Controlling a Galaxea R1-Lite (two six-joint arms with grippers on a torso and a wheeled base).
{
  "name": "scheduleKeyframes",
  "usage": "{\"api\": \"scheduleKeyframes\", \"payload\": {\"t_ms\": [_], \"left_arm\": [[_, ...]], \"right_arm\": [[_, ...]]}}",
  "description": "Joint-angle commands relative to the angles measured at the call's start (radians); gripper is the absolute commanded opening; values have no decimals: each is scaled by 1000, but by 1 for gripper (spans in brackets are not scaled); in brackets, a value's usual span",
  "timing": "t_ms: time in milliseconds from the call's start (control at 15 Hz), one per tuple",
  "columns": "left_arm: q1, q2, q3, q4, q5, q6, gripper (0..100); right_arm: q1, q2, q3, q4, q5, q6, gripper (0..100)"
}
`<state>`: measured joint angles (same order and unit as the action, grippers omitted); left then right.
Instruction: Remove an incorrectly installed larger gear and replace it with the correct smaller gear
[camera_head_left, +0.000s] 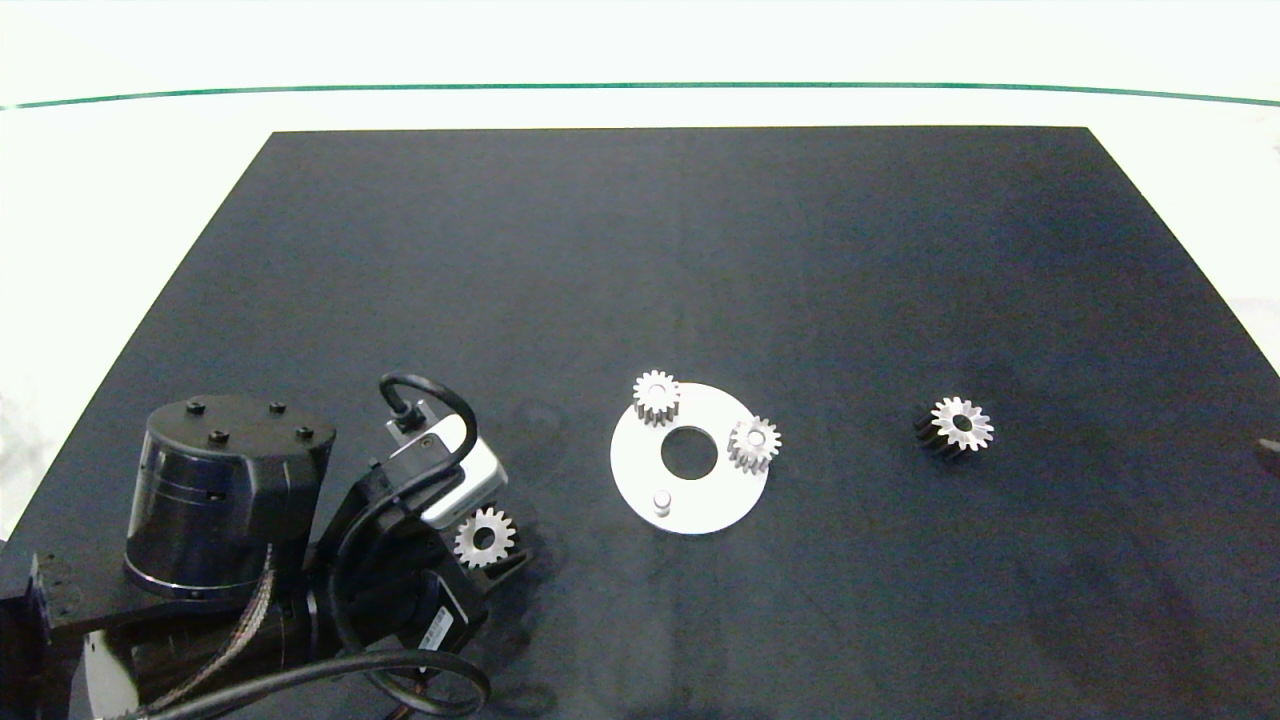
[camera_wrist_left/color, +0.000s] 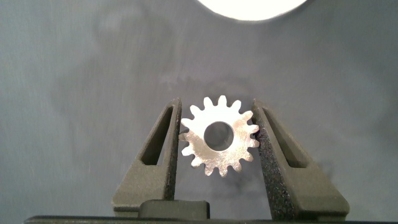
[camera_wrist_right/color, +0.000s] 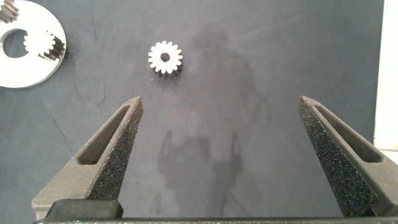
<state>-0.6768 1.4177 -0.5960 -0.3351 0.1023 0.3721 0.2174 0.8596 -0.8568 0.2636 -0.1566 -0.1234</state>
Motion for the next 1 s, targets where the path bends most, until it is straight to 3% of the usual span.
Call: {"api": "scheduleKeyframes", "payload": {"t_ms": [67,133,400,1000], "left_arm": [[-86,10,-111,51,45,2,28],[-115,26,-165,93,71,2,28],[-184,93,-237,130,102,-2,28],[-253,222,-306,97,111,-7,28]], "right_arm": [[-4,-53,2,2,-3,-2,100],[-13,-63,4,2,-3,-2,100],[-18,-99,25,2,-1,-2,100],[-20,-136,55,2,-1,-1,100]]}}
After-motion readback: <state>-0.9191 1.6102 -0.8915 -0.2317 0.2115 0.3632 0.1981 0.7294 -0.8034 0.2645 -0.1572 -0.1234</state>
